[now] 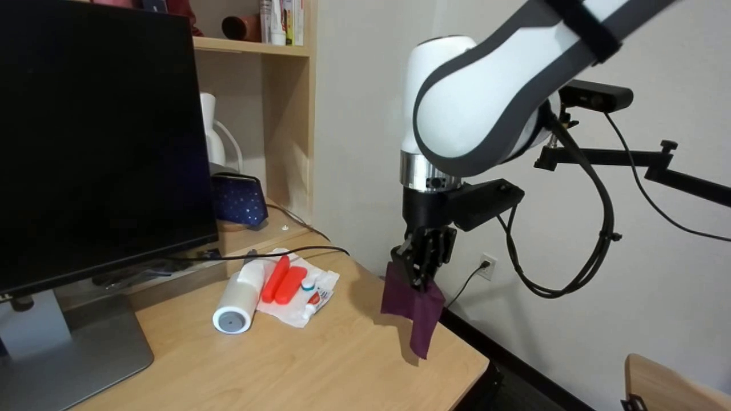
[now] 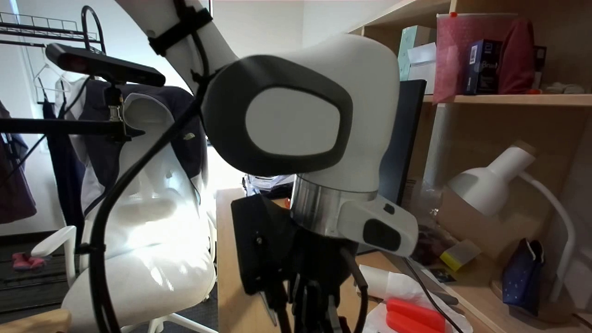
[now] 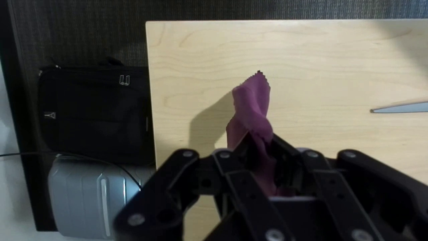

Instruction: Move the purple cloth to the right corner of the desk

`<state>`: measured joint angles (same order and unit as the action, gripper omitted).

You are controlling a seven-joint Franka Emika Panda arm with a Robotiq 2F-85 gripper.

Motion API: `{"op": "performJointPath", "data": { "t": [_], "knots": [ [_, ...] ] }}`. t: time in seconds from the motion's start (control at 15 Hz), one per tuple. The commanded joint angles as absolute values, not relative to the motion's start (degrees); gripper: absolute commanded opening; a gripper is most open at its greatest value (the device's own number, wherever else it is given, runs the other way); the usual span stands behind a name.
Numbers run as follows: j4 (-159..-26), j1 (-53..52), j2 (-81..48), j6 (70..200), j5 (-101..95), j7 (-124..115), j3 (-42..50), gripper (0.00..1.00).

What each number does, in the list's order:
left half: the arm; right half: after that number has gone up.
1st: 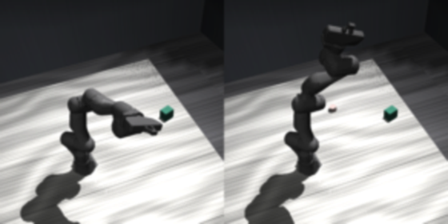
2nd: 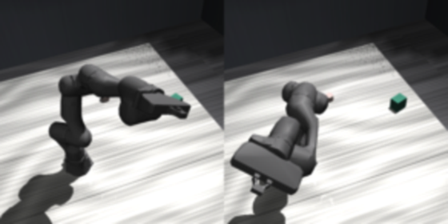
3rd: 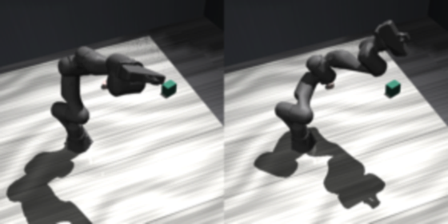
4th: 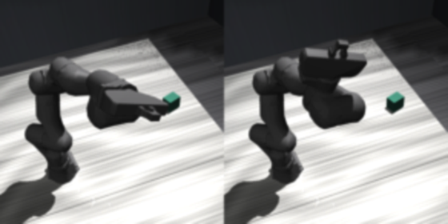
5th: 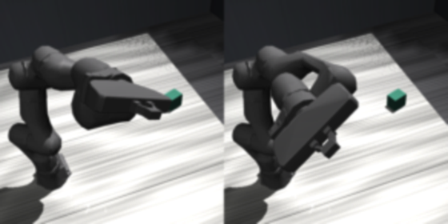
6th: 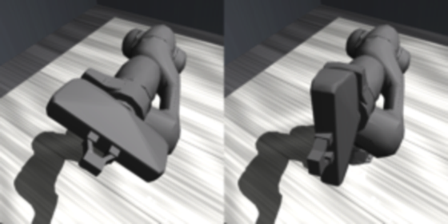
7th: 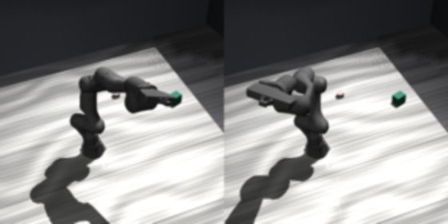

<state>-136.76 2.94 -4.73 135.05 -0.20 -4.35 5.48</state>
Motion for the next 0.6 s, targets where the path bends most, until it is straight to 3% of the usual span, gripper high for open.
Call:
{"op": "performJointPath", "data": {
  "t": [0.0, 0.53],
  "knots": [
    [-138.08, 4.17, -7.69, 141.10, -0.60, -4.86, 6.02, 0.09],
    [-139.06, 4.71, -13.82, 144.31, -2.35, -7.12, 8.58, 0.09]
  ]
}}
